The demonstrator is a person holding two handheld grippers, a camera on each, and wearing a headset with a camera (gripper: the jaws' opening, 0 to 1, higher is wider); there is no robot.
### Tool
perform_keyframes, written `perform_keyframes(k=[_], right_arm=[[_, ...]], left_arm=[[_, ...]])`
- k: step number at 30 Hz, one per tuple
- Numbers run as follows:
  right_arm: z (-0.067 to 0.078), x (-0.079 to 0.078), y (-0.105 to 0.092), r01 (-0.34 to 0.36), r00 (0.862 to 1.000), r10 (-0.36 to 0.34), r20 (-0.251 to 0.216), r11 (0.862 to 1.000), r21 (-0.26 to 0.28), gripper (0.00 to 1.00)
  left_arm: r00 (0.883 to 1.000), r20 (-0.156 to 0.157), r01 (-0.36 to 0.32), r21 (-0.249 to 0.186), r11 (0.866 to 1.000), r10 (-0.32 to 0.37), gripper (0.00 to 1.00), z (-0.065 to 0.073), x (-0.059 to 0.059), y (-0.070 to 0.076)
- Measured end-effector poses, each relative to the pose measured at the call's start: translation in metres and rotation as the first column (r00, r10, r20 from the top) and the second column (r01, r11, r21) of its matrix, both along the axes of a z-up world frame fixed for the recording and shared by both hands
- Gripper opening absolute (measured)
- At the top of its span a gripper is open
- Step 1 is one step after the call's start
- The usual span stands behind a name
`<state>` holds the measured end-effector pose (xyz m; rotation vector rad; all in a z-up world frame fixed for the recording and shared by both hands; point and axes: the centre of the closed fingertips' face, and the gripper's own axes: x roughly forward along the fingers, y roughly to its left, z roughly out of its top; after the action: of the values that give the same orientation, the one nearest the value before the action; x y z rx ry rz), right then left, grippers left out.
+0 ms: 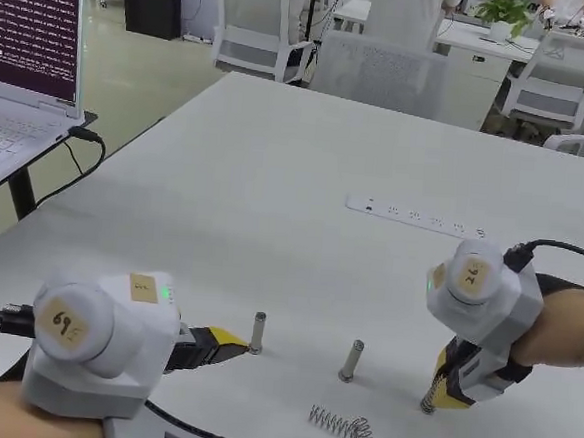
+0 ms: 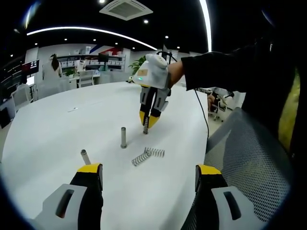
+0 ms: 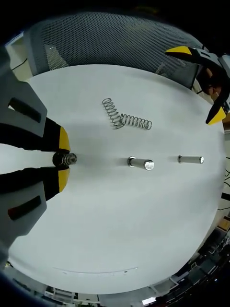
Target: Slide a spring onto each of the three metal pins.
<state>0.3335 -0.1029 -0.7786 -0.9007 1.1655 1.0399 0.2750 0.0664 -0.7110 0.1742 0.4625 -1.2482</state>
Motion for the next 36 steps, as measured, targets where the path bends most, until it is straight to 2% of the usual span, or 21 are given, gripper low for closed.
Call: perform_keyframes(k=[7, 20, 36], right_arm=[[0.001, 0.000, 0.001, 0.005, 1.000, -0.005, 0.004, 1.000, 0.014, 0.14], [0.005, 0.000, -0.001, 0.018, 0.999, -0.019, 0.027, 0.999, 0.033, 0.31], [0.020, -0.004, -0.006, 0.047, 0.997, -0.051, 0.060, 0.997, 0.068, 0.38]], left_arm=[[1.000, -0.001, 0.003, 0.002, 1.000, -0.003, 0.76, -0.001, 0.000, 0.000], [1.000, -0.002, 0.012, 0.008, 1.000, -0.012, 0.75, -0.001, -0.002, -0.001], [1.000, -0.001, 0.027, 0.012, 1.000, -0.027, 0.74, -0.002, -0.004, -0.003]])
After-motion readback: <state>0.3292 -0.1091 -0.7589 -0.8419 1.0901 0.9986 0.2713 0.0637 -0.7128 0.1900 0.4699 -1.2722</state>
